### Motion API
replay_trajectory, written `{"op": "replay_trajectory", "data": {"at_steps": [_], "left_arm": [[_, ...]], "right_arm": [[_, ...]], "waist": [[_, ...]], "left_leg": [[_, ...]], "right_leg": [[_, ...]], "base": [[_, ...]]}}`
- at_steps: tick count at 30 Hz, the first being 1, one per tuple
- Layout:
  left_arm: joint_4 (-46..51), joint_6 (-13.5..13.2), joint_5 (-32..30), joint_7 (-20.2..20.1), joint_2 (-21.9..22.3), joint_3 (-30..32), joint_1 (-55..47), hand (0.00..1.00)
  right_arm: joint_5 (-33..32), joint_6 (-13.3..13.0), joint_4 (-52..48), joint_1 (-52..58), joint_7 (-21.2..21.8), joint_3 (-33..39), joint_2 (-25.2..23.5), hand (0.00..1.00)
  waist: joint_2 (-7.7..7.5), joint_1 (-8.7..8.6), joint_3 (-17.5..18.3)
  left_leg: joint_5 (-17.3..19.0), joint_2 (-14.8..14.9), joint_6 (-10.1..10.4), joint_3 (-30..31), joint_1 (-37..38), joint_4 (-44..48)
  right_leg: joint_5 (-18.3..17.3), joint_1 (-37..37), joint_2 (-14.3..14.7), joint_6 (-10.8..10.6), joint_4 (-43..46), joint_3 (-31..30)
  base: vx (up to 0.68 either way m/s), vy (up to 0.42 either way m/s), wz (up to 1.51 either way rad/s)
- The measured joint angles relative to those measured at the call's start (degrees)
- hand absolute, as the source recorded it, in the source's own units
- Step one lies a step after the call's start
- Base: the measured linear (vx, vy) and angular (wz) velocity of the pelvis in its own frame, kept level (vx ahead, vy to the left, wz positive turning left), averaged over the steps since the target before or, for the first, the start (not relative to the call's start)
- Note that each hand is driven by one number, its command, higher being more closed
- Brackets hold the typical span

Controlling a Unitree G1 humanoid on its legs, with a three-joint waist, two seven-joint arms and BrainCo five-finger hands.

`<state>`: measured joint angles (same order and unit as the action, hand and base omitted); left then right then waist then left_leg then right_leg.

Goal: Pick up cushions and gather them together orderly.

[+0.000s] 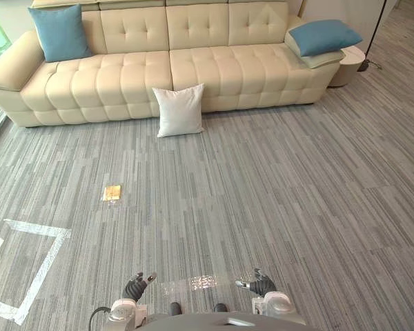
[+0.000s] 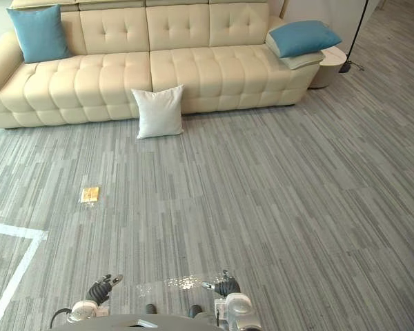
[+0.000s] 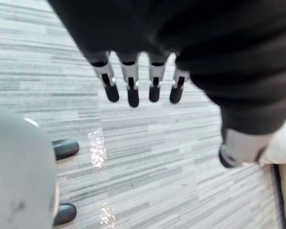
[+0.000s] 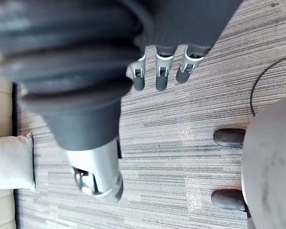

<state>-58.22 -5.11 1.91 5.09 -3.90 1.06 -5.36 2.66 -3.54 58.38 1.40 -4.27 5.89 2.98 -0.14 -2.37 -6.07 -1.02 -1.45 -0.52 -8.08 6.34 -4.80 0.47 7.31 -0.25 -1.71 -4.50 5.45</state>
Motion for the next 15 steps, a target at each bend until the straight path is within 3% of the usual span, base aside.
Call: {"op": "replay_trajectory", "data": {"at_steps": [15], "left_arm": [[-1.5,0.1,0.1,-0.3,0.6,5.9,0.1,0.00]], "right_arm": [[-2.5,0.3,3.3,-0.5,0.0,6.9,-0.8,0.00]], "waist": [[-0.33,0.73,-0.1]], "left_leg": [[0.1,0.0,0.1,-0.3,0.6,-0.1]], "right_leg": [[-0.1,0.7,0.0,-0.1,0.0,0.0]], "base": [[-0.02,-0.008,0.00]]}}
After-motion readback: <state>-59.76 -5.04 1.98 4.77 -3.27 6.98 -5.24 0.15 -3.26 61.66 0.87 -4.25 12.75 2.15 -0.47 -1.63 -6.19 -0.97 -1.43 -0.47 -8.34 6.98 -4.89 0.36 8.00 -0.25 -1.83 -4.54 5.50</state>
